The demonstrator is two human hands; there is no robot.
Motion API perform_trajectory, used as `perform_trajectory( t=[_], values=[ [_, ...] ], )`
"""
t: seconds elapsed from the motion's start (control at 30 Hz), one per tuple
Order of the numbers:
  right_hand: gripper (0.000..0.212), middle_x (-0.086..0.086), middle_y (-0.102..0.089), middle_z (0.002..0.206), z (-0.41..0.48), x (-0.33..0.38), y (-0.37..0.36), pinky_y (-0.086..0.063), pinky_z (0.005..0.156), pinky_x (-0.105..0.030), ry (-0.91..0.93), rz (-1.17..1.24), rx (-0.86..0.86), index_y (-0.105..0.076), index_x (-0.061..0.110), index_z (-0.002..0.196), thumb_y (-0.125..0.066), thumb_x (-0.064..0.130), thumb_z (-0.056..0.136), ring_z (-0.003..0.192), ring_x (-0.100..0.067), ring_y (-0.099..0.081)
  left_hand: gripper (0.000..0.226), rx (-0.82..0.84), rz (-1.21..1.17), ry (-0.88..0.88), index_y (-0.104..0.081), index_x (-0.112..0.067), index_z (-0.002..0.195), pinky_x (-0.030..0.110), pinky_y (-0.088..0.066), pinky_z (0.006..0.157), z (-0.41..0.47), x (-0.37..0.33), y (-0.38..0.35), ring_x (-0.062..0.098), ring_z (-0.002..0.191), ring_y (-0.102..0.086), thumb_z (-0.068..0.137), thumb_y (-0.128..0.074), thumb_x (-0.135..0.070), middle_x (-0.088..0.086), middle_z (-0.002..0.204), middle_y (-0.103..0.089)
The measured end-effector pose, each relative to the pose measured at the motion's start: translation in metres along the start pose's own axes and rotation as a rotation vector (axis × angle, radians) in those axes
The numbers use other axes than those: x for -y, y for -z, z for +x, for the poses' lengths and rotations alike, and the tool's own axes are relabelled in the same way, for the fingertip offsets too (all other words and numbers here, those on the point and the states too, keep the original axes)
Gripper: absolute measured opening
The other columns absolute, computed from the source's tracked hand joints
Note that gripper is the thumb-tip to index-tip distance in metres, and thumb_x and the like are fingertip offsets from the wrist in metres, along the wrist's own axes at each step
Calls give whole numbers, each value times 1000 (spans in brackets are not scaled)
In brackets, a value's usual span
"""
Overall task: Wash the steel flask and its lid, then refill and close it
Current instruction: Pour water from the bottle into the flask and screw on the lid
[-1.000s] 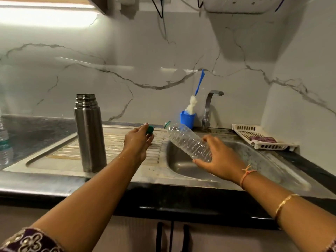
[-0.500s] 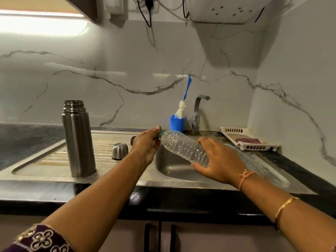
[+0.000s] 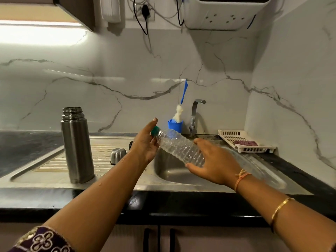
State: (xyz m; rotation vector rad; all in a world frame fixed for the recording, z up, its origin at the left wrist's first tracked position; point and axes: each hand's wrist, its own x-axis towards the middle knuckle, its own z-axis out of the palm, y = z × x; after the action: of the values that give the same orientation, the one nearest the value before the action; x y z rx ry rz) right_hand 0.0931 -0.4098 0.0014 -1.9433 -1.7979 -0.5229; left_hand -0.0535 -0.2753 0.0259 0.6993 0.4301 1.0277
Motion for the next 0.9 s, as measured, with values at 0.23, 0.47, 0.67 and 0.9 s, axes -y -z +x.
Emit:
perform_trajectory(
  t=[0.23,0.47,0.67,0.9],
  values=[
    [55,9,-61,108,7,-9,1,-53,83,-34,-111,421,128,-47,30,122,-68,53,77,93,-10,-61,53,16,9,-124,-50,1,130,18,-48,43,6,-4,5,10,54,-65,83,-69,-13,9,87,-64],
    [70,-5,-63,111,10,-4,-13,-54,75,-36,233,-200,-135,-44,14,135,-53,57,80,96,-24,-62,39,80,72,175,-51,-10,100,39,-53,63,1,-5,-2,24,77,-63,85,-64,-44,9,92,-61],
    [73,4,-64,117,16,-9,-11,-53,84,-34,67,140,82,-40,28,140,-63,59,77,95,-12,-61,16,93,142,118,-64,-13,97,37,-50,64,5,-8,2,19,79,-65,95,-54,-25,1,93,-72],
    [43,-3,-71,101,23,-5,-5,-54,79,-27,-174,1052,407,-63,24,110,-80,22,71,88,-17,-68,23,339,205,18,-63,-16,113,37,-53,85,5,-23,6,17,103,-64,97,-46,-17,-2,112,-69]
  ],
)
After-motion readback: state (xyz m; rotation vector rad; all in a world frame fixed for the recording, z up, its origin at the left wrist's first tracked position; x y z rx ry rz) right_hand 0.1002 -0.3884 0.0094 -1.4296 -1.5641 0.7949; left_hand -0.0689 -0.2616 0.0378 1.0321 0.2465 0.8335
